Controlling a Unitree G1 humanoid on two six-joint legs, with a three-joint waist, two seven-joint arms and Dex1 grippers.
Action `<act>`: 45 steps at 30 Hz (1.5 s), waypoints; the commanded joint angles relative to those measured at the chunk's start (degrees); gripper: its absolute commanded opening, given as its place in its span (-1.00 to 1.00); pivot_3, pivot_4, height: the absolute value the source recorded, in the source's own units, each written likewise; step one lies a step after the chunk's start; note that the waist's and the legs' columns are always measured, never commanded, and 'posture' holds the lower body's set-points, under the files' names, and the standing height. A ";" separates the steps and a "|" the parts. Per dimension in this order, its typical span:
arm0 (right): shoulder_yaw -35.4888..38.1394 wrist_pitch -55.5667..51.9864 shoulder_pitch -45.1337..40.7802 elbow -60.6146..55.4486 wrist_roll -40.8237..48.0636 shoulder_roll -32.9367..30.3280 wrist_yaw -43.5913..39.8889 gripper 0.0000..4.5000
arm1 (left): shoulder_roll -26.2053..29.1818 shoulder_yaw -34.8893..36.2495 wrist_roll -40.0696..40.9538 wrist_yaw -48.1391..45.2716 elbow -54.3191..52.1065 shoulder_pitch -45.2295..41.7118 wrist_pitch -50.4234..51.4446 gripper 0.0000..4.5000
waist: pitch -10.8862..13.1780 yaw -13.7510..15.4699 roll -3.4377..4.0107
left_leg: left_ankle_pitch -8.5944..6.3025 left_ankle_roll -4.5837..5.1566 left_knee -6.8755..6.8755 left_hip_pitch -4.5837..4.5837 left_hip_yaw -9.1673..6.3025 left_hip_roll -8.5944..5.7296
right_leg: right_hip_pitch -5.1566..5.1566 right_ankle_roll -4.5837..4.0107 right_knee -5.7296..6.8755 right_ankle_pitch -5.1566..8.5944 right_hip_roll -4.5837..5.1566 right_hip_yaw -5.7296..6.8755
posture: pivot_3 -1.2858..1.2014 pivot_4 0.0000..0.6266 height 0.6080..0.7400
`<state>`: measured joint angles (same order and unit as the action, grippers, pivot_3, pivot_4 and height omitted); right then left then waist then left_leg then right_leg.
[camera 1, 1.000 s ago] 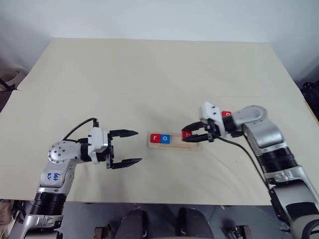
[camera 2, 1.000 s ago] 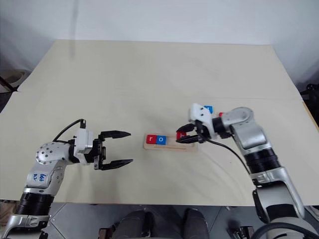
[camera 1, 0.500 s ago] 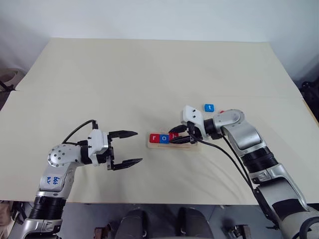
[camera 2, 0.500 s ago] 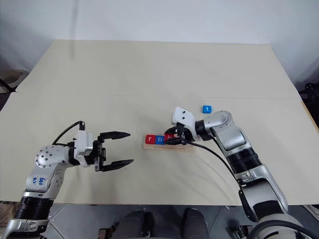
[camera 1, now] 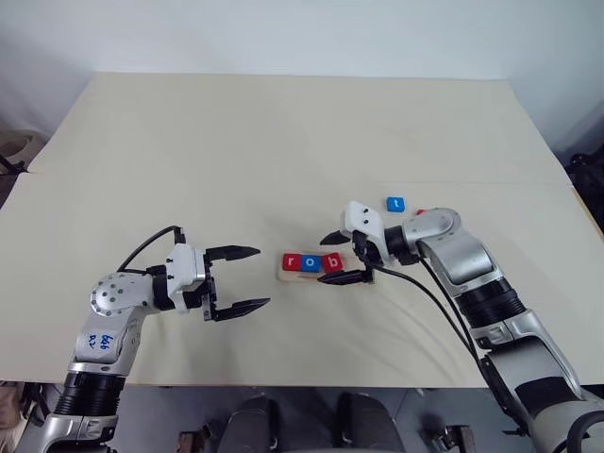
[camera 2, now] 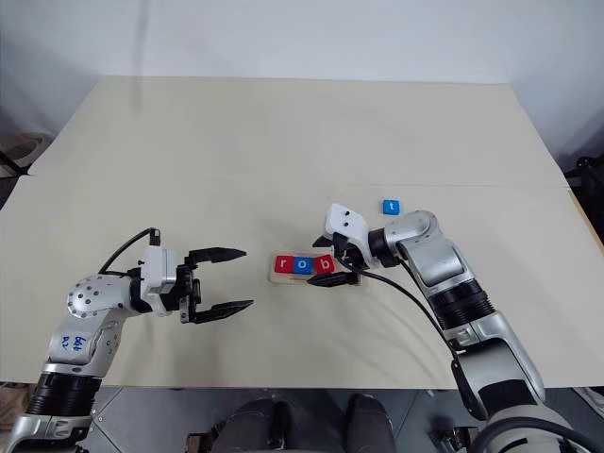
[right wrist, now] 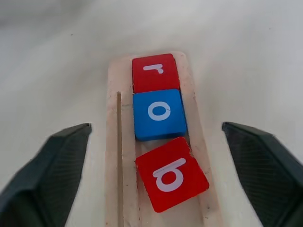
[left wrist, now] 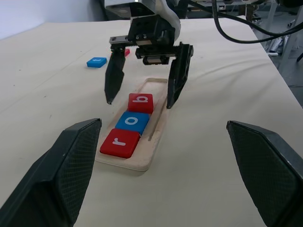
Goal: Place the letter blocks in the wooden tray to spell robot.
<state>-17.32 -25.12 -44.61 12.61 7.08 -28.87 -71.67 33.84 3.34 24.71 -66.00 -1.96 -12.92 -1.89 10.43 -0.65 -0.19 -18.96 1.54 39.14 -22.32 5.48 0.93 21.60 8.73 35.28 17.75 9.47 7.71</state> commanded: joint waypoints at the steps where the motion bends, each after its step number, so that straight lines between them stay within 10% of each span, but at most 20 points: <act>1: 4.85 0.28 1.73 -4.56 2.70 -4.62 -0.96 0.98 | 0.07 0.22 0.85 -0.03 -1.98 -0.69 -0.28 1.00 | 0.00 0.40 0.00 | 0.00 0.00 0.00 -0.01 -0.01 0.00 | 0.00 0.00 0.00 0.00 0.01 0.00 | 0.03 -0.52 1.00; 8: 9.06 -1.55 8.70 -9.12 5.52 -9.59 0.26 0.91 | -0.29 -0.28 0.79 -0.64 -0.60 -1.74 -0.31 1.00 | 0.00 0.46 0.00 | 0.00 0.00 -0.02 0.00 0.00 -0.01 | -0.03 0.00 -0.07 0.00 0.02 0.02 | 0.03 -0.52 1.00; 21: 5.33 0.37 9.40 -8.42 3.33 -6.22 4.90 -0.96 | -0.19 -0.52 0.78 -1.31 0.25 -2.18 -0.49 1.00 | 0.00 0.45 0.00 | 0.00 0.00 0.00 0.04 0.05 0.00 | -0.02 0.00 -0.02 0.00 0.01 -0.03 | 0.03 -0.52 1.00; 45: 6.08 -0.56 4.78 -6.69 4.34 -4.36 5.64 -0.98 | -0.68 -0.41 0.52 -0.36 0.54 -1.41 -1.61 1.00 | 0.00 0.38 0.00 | 0.00 0.00 0.00 0.03 0.04 -0.01 | -0.02 0.00 -0.01 0.00 0.02 -0.03 | 0.03 -0.52 1.00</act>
<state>-13.33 -27.07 -38.67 5.78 10.92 -33.42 -67.20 33.34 2.25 24.69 -66.38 -1.24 -14.68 -2.65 10.43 -0.27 -0.19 -18.96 1.54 39.14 -22.28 5.51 0.93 21.59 8.73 35.27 17.75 9.48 7.68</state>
